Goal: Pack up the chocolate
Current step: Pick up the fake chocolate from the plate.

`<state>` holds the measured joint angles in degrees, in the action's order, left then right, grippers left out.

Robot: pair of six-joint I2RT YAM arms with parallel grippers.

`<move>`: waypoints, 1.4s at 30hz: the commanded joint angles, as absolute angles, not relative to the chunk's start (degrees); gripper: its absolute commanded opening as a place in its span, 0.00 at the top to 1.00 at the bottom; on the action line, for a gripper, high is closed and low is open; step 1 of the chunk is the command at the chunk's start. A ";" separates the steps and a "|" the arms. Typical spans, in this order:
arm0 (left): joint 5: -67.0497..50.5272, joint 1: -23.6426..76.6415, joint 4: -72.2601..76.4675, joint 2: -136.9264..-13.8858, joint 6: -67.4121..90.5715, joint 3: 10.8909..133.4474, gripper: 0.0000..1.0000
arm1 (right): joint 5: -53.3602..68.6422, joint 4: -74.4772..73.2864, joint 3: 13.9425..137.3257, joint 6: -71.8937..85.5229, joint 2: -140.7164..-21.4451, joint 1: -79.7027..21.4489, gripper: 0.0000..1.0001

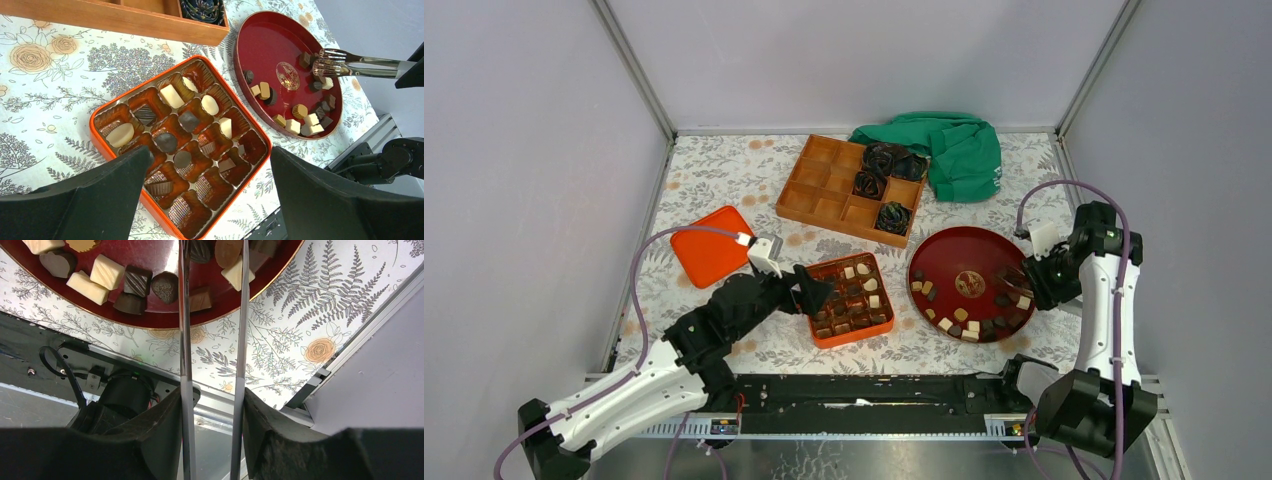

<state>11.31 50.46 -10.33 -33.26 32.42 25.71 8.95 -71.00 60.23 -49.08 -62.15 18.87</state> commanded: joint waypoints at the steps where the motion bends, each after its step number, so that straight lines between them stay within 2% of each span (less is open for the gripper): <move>1: 10.80 50.21 -8.62 -32.19 31.18 26.82 0.01 | 7.82 -70.09 60.64 -47.97 -63.20 19.40 0.51; 14: 11.22 50.25 -9.21 -32.27 31.20 26.92 0.01 | 12.35 -66.69 60.12 -46.32 -69.14 19.42 0.54; 28: 11.39 50.19 -8.83 -33.63 31.20 27.07 0.01 | 14.06 -62.37 61.00 -42.89 -73.59 19.42 0.53; 42: 10.59 50.23 -7.57 -35.33 30.87 26.98 0.01 | 13.92 -65.85 63.71 -42.16 -68.59 19.42 0.52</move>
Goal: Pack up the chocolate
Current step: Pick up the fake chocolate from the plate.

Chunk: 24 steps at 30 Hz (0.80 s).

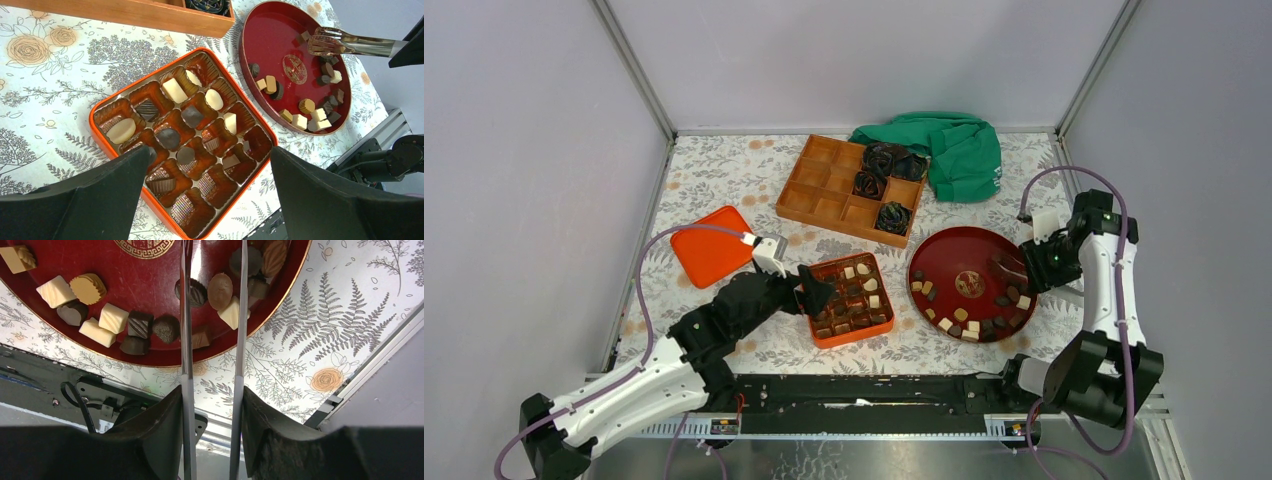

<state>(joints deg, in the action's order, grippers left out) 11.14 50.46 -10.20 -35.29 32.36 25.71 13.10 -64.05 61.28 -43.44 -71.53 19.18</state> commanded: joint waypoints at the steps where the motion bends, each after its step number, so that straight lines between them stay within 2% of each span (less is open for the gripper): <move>1: 10.57 50.19 -7.63 -35.27 30.87 26.98 0.01 | 13.77 -65.60 63.46 -42.00 -68.61 19.42 0.52; 24: 10.89 50.18 -8.09 -34.82 31.10 26.81 0.01 | 12.60 -59.18 62.35 -39.55 -74.78 19.42 0.50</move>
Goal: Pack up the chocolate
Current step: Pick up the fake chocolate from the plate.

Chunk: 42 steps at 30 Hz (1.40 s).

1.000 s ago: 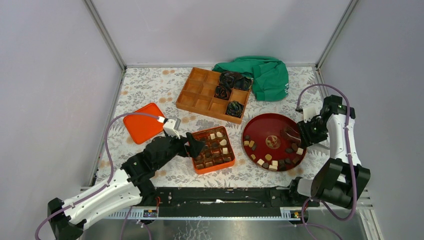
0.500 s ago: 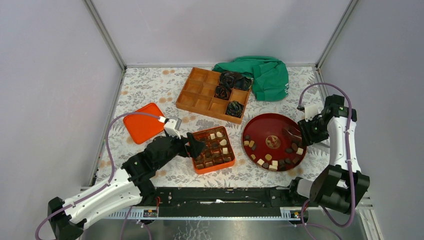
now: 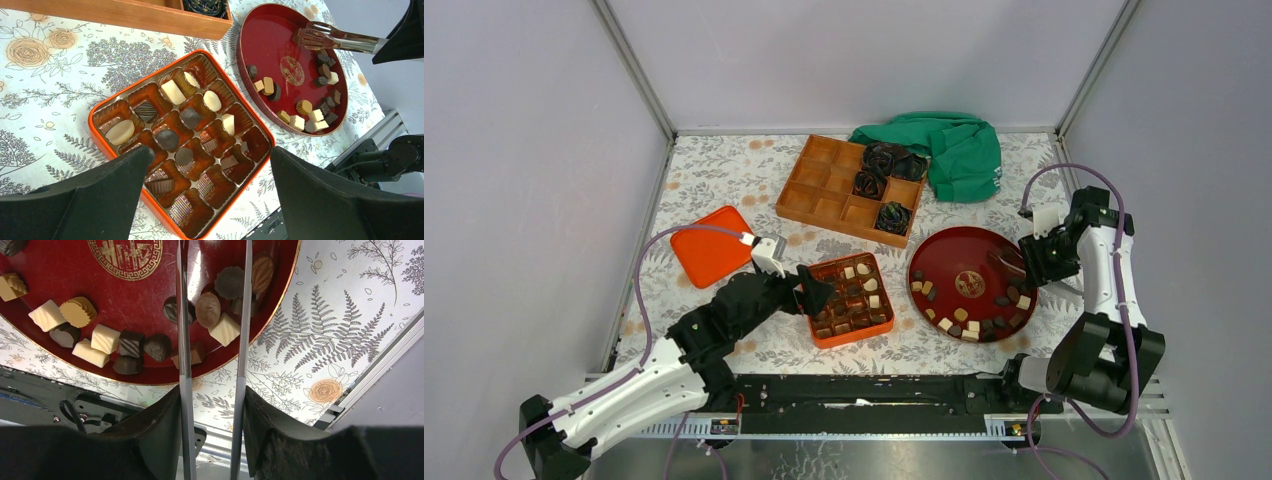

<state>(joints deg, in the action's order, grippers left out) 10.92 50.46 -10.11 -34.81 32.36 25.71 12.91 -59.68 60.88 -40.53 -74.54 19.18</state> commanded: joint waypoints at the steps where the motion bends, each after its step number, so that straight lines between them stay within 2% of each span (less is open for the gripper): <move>1: 10.78 50.20 -8.06 -34.86 31.18 26.76 0.01 | 12.74 -59.23 62.52 -39.55 -74.80 19.42 0.50; 23: 9.31 50.20 -7.24 -35.75 32.25 26.59 0.01 | 15.71 -56.80 64.11 -36.70 -78.04 18.76 0.50; 35: 8.47 50.17 -6.85 -35.63 33.36 26.27 0.01 | 12.37 -54.69 62.94 -34.16 -77.02 17.40 0.60; 42: 8.31 50.15 -7.47 -34.93 33.39 26.30 0.01 | 12.89 -53.86 63.97 -33.15 -78.43 17.01 0.61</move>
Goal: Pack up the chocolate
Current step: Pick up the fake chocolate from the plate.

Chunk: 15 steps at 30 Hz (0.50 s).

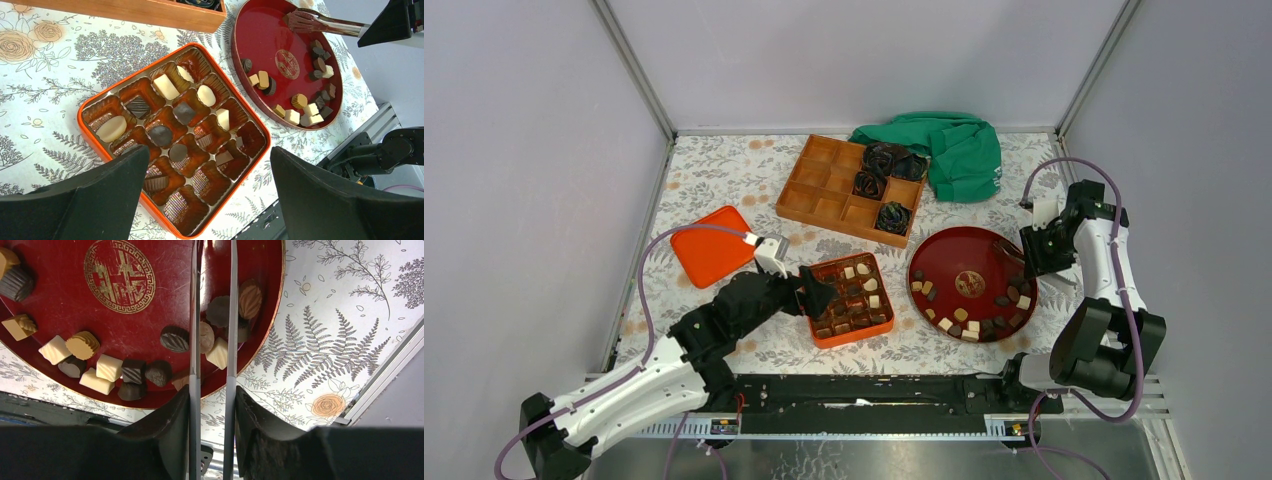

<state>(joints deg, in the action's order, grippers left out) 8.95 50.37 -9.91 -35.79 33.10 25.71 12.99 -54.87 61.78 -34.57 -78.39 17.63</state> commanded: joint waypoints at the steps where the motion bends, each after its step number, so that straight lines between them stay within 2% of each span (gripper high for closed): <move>1: 8.33 50.18 -7.67 -34.79 33.45 26.32 0.01 | 12.97 -53.87 64.25 -33.09 -78.70 16.97 0.60; 4: 8.35 50.14 -7.78 -34.38 33.79 26.07 0.01 | 13.41 -53.96 65.04 -32.89 -79.09 16.71 0.57; 9: 8.66 50.18 -8.75 -33.98 34.69 25.84 0.01 | 13.72 -54.14 65.41 -33.44 -79.54 16.20 0.60; 11: 9.31 50.16 -9.78 -33.56 35.28 26.01 0.01 | 13.58 -54.22 65.10 -33.81 -79.49 16.09 0.63; 15: 11.54 50.11 -12.70 -32.52 37.70 26.57 0.01 | 14.10 -54.76 64.54 -34.78 -78.24 16.08 0.77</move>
